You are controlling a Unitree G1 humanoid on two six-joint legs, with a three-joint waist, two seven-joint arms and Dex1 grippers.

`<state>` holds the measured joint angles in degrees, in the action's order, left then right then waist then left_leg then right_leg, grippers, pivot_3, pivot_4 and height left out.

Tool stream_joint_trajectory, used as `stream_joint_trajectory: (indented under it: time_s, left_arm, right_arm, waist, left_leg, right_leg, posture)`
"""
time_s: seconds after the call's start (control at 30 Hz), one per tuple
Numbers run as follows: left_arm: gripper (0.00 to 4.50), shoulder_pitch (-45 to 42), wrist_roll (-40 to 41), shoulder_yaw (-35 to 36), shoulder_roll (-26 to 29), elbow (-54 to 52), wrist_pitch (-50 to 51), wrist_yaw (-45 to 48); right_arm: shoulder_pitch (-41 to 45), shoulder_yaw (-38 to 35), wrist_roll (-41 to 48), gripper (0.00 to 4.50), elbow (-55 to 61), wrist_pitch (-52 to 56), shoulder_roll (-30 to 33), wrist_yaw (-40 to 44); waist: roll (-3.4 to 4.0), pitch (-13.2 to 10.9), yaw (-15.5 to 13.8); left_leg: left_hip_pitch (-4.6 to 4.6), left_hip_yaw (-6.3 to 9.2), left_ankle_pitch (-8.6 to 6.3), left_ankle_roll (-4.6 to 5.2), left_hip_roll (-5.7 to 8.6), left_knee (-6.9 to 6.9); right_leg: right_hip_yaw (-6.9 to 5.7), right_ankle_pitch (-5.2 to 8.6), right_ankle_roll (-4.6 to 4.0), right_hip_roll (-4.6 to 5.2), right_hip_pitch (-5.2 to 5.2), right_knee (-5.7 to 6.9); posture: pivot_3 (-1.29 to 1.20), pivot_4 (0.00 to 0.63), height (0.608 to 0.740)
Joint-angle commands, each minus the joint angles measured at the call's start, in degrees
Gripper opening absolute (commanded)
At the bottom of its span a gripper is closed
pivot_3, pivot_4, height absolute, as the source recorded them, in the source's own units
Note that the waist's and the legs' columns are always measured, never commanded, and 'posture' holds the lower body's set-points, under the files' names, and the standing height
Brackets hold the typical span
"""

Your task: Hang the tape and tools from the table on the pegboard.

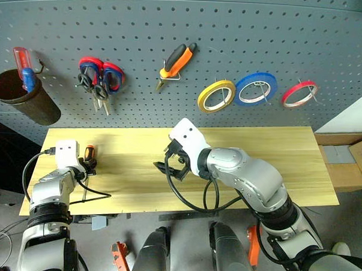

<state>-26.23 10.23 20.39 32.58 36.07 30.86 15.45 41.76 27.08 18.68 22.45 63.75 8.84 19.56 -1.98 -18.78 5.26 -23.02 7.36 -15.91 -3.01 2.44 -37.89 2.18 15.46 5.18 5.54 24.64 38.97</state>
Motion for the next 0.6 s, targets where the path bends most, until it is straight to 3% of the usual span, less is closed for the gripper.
stream_joint_trajectory:
  time_s: [0.03,0.07,0.3,0.5,0.6]
  left_arm:
    - [0.83,1.21,-0.32,-0.41,0.39,1.78,-0.16,0.04]
    - [0.66,1.36,-0.27,-0.39,0.42,1.70,-0.29,0.10]
    - [0.66,5.34,1.79,1.57,0.14,-5.54,2.71,-0.18]
    - [0.66,11.91,3.98,3.63,-0.93,-19.33,4.63,-1.92]
    - [0.66,18.59,5.71,6.82,-3.34,-34.16,2.42,-3.27]
  right_arm:
    - [0.57,0.93,-0.51,4.50,3.60,-7.04,1.06,3.80]
    - [0.43,0.95,-0.74,4.50,3.78,-9.55,1.43,4.98]
    - [0.83,1.21,-1.81,4.50,3.99,-20.91,3.31,12.29]
    - [0.51,1.66,-2.19,4.50,3.52,-25.98,4.52,17.22]
    - [0.56,0.98,-2.06,4.50,3.75,-27.72,5.52,19.48]
  waist:
    - [0.02,-0.02,0.05]
    - [0.02,-0.02,0.05]
    - [0.01,-0.02,0.49]
    - [-0.02,0.00,0.58]
    - [-0.22,0.12,0.42]
  left_leg:
    - [0.00,-0.02,0.00,0.00,0.00,0.00]
    - [0.00,-0.03,0.00,0.00,0.01,0.00]
    - [0.01,-0.06,-0.03,-0.05,-0.04,0.01]
    - [-0.02,0.01,-0.08,-0.13,-0.13,0.03]
    - [-0.13,0.01,-0.09,-0.16,-0.18,0.02]
  right_leg:
    - [0.00,0.00,0.00,0.00,0.01,0.00]
    - [0.01,0.00,0.00,0.00,0.01,-0.01]
    - [0.03,0.00,0.00,0.01,0.02,-0.02]
    - [0.03,0.00,0.00,0.03,0.08,-0.08]
    - [0.04,-0.01,0.00,0.08,0.25,-0.09]
  posture:
    - [-0.13,0.403,0.740]
    - [-0.12,0.401,0.740]
    - [-0.11,0.369,0.740]
    - [-0.10,0.333,0.740]
    - [-0.08,0.312,0.740]
